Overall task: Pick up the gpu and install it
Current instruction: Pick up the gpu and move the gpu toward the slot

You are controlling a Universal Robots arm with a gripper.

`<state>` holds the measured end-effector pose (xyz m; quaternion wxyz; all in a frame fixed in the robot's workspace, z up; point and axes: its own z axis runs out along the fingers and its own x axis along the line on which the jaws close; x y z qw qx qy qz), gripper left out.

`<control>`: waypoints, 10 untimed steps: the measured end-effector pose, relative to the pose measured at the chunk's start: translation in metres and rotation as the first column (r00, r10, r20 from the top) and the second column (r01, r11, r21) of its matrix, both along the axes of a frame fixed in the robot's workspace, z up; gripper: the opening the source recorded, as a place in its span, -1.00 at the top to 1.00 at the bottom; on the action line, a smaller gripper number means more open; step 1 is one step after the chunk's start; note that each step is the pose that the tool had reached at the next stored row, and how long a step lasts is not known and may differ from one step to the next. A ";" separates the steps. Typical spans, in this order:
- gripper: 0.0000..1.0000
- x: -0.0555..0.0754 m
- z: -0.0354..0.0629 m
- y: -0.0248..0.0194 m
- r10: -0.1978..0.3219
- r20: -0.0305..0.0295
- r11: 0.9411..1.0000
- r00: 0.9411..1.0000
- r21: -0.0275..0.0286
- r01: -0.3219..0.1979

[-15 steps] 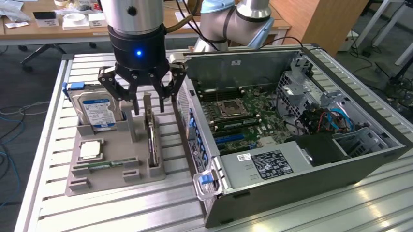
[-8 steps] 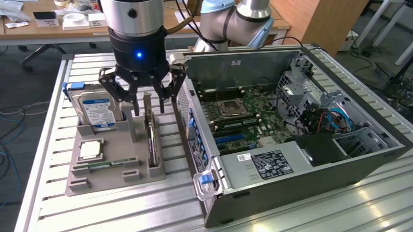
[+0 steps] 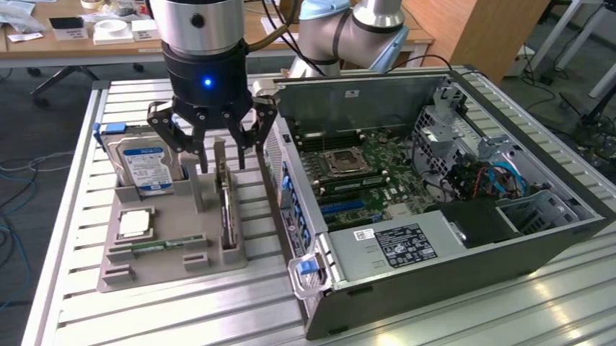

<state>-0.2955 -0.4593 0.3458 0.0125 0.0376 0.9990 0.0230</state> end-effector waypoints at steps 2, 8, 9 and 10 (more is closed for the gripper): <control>-0.06 0.000 -0.0007 0.0000 0.000 0.000 1.000 1.000 0.000 0.000; -0.06 0.000 -0.0009 0.0000 0.000 0.000 1.000 1.000 0.000 0.000; -0.06 0.000 -0.0009 0.0000 0.000 0.000 1.000 1.000 0.000 0.000; -0.06 0.000 -0.0009 0.0000 0.000 0.000 1.000 1.000 0.000 0.000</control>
